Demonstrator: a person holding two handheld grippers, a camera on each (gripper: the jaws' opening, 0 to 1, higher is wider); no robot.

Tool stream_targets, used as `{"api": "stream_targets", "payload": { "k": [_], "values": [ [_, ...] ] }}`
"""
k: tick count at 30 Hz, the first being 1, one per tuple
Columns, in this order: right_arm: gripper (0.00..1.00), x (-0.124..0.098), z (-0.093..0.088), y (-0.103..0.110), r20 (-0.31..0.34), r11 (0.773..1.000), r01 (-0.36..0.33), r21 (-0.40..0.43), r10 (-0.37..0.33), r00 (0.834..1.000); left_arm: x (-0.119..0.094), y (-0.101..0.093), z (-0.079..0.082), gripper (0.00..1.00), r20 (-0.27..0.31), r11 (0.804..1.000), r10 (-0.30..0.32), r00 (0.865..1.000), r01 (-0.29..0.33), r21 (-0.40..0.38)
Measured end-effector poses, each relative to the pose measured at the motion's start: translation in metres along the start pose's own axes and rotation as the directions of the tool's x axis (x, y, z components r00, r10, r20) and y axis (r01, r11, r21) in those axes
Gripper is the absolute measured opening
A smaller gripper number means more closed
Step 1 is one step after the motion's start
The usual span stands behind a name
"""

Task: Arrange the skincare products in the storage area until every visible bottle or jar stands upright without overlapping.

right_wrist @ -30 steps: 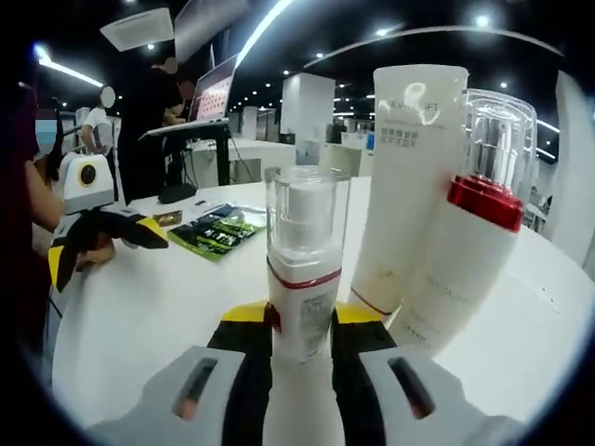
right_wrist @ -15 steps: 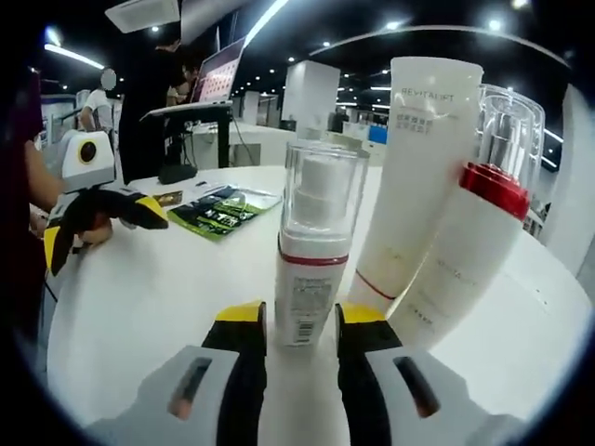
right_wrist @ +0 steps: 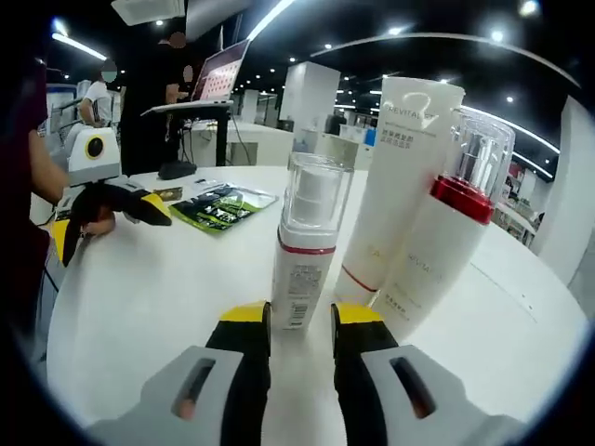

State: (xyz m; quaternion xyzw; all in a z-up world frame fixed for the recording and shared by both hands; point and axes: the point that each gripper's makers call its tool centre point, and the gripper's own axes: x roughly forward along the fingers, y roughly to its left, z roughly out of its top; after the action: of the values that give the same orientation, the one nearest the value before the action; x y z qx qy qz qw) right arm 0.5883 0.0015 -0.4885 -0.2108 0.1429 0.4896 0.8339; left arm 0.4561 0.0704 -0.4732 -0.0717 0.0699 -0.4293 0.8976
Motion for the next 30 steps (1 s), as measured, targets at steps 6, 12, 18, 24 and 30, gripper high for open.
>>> {"api": "stream_targets", "payload": {
  "k": [6, 12, 18, 24, 30],
  "values": [
    [0.24, -0.006, -0.005, -0.002, -0.006, 1.000, 0.015, 0.028, -0.014, 1.000, 0.000, -0.001, -0.001, 0.71, -0.003, 1.000, -0.004, 1.000, 0.004, 0.002],
    [0.23, -0.007, 0.002, 0.001, 0.010, 0.997, 0.030, 0.073, -0.031, 0.999, 0.000, -0.002, -0.002, 0.70, -0.009, 1.000, -0.010, 1.000, 0.010, 0.002],
    [0.20, -0.008, 0.003, -0.005, 0.011, 0.995, 0.072, 0.076, -0.073, 0.997, 0.000, -0.003, -0.003, 0.69, -0.015, 1.000, -0.019, 1.000, 0.019, 0.002],
    [0.19, -0.012, 0.003, -0.010, 0.011, 0.987, 0.094, 0.127, -0.096, 0.995, 0.000, -0.003, -0.003, 0.69, -0.014, 1.000, -0.017, 1.000, 0.017, 0.001],
    [0.24, -0.007, 0.010, 0.002, 0.030, 0.982, 0.066, 0.175, -0.072, 0.997, 0.001, -0.004, -0.004, 0.68, -0.020, 1.000, -0.019, 1.000, 0.019, 0.005]
  ]
}}
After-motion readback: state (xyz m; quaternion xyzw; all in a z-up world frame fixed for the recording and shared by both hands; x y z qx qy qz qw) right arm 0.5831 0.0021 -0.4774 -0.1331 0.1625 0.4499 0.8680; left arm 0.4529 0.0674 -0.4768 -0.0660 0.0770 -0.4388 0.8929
